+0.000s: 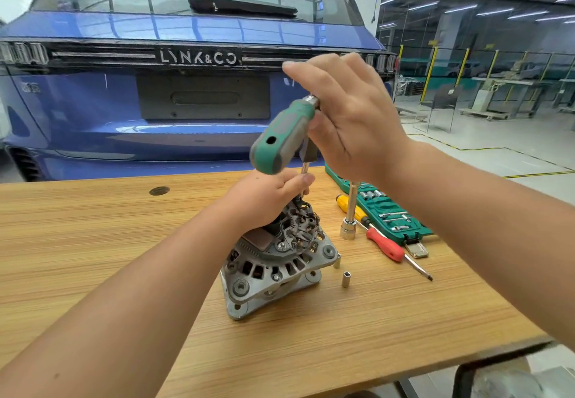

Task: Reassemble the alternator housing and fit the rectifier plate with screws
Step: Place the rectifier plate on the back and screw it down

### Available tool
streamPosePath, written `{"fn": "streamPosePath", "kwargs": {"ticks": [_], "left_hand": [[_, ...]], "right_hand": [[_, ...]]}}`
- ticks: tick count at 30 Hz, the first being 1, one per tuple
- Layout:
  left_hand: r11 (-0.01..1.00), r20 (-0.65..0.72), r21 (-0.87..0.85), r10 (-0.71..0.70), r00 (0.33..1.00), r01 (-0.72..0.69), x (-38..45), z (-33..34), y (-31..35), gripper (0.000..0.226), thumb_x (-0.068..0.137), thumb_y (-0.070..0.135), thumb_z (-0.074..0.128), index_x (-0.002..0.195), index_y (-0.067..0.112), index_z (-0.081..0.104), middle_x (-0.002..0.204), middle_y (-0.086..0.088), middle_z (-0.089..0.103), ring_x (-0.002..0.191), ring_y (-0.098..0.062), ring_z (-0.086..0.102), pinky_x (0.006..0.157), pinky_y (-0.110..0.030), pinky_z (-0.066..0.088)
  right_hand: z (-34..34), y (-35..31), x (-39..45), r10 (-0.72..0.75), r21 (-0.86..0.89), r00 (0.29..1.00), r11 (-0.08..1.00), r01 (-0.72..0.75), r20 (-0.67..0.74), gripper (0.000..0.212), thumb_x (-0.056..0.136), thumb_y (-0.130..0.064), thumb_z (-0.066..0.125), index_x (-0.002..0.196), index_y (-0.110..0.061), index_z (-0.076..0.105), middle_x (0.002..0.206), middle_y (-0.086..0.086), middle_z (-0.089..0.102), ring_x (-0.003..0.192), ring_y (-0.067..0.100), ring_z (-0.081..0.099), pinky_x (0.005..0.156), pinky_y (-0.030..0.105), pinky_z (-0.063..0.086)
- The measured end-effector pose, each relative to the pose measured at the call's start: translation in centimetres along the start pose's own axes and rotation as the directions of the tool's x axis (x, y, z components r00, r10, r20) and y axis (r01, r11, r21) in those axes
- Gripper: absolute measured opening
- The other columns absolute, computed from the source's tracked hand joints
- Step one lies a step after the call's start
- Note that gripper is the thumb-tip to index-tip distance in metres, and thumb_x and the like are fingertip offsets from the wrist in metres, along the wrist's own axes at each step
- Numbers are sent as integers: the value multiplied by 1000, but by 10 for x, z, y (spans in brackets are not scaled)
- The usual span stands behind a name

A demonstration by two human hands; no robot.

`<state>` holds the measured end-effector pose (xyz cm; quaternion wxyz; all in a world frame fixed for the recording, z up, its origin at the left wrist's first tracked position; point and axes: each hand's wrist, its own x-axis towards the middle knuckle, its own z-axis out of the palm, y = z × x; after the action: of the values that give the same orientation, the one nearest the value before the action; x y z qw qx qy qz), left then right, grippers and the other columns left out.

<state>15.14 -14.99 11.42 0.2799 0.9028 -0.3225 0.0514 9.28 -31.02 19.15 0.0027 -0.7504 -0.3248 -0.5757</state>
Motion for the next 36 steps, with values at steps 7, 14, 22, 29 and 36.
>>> {"fn": "streamPosePath", "kwargs": {"ticks": [7,14,22,29,36], "left_hand": [[1000,8,-12,-5,1000,5,1,0,2,46,104,60,32,96,34,68,90,25,61,82,6,54,66,-22,37],[1000,11,-2,-1,1000,1,1,1,1,47,104,61,32,97,33,69,96,18,66,90,-2,58,75,-21,42],[999,-3,33,-15,1000,15,4,1,0,51,105,60,29,99,32,71,87,22,60,83,4,54,70,-21,41],[1000,-32,7,-20,999,21,5,3,-3,50,104,60,29,90,35,70,68,22,58,67,3,53,60,-26,34],[999,-49,-44,-1,999,-1,5,5,-4,46,106,49,37,69,39,63,61,16,57,59,-1,51,59,-30,40]], "right_hand": [[-20,4,38,154,-13,901,986,-163,406,55,101,-51,33,77,-13,65,69,3,60,65,30,54,61,41,44],[-23,1,61,579,410,272,-119,-904,769,20,107,-22,45,93,-11,55,59,-2,58,54,15,65,63,27,55],[-8,-17,23,654,710,314,-696,-106,688,16,97,-4,56,84,-13,55,84,0,65,88,20,60,68,24,52],[7,-29,3,776,948,547,-215,-236,312,32,92,8,61,76,-16,48,102,8,65,91,15,67,79,29,53],[17,-28,-4,318,374,904,905,-201,-284,16,76,21,64,75,5,63,98,21,70,97,42,64,85,50,52]]}}
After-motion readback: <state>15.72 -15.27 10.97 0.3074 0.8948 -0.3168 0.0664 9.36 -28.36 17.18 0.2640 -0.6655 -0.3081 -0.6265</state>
